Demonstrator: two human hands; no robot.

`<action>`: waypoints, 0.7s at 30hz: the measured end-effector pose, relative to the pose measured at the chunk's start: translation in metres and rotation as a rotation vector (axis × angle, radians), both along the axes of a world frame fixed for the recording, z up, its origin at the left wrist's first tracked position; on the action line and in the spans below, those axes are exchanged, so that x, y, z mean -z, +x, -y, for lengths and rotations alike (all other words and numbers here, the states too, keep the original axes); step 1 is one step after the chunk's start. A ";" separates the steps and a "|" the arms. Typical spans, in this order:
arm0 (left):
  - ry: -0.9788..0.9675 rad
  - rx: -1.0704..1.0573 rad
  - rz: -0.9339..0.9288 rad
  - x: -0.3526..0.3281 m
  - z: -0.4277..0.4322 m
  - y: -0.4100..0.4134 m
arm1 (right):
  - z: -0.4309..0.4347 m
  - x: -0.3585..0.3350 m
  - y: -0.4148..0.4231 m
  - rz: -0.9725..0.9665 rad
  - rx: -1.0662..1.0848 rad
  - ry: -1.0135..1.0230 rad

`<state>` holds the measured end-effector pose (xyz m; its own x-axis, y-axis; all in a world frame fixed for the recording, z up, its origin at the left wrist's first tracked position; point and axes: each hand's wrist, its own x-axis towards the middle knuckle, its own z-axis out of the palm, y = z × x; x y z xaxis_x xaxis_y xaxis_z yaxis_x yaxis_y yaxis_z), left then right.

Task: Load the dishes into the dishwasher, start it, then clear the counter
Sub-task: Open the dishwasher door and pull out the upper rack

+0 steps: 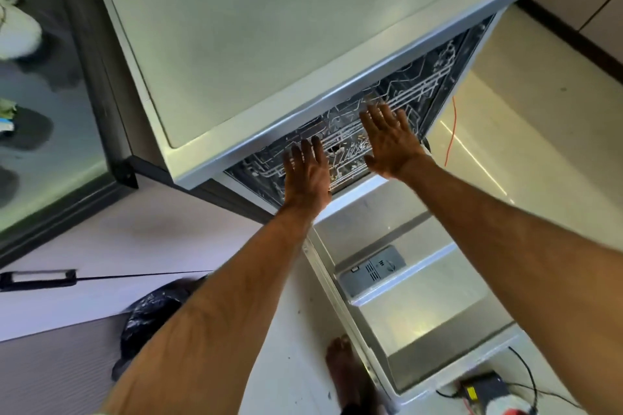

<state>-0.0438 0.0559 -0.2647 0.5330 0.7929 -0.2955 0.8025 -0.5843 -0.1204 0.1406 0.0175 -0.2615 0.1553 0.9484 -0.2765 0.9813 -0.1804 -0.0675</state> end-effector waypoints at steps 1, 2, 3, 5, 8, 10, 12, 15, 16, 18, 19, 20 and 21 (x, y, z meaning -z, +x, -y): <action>0.015 -0.004 0.010 0.000 -0.002 0.001 | -0.001 0.002 0.002 -0.006 -0.003 -0.024; 0.037 -0.008 0.028 0.000 -0.006 0.002 | -0.002 0.003 0.003 -0.019 -0.003 -0.027; 0.044 -0.014 0.050 -0.001 -0.009 0.003 | -0.003 0.003 0.004 -0.026 -0.008 -0.017; 0.033 -0.004 0.103 -0.006 -0.017 0.004 | -0.003 0.001 0.006 -0.004 -0.021 0.009; 0.037 0.043 0.120 -0.015 -0.018 0.005 | 0.000 -0.006 0.008 0.027 0.006 0.003; 0.026 0.093 0.098 -0.022 -0.008 0.007 | 0.008 -0.011 0.006 0.040 0.030 -0.013; 0.009 0.148 0.072 -0.026 0.007 0.007 | 0.022 -0.012 0.003 0.022 0.057 -0.040; -0.075 0.178 0.047 -0.031 0.039 0.007 | 0.055 -0.009 0.002 -0.001 0.068 -0.121; -0.110 0.176 0.050 -0.030 0.050 0.005 | 0.067 -0.008 0.001 -0.009 0.080 -0.130; -0.190 0.177 0.065 -0.030 0.073 0.003 | 0.093 -0.013 -0.001 -0.037 0.128 -0.145; -0.229 0.175 0.072 -0.031 0.084 0.001 | 0.105 -0.016 -0.003 -0.056 0.148 -0.159; -0.263 0.167 0.089 -0.030 0.093 0.000 | 0.117 -0.020 -0.006 -0.071 0.169 -0.166; -0.296 0.154 0.112 -0.029 0.099 -0.001 | 0.126 -0.023 -0.009 -0.084 0.188 -0.172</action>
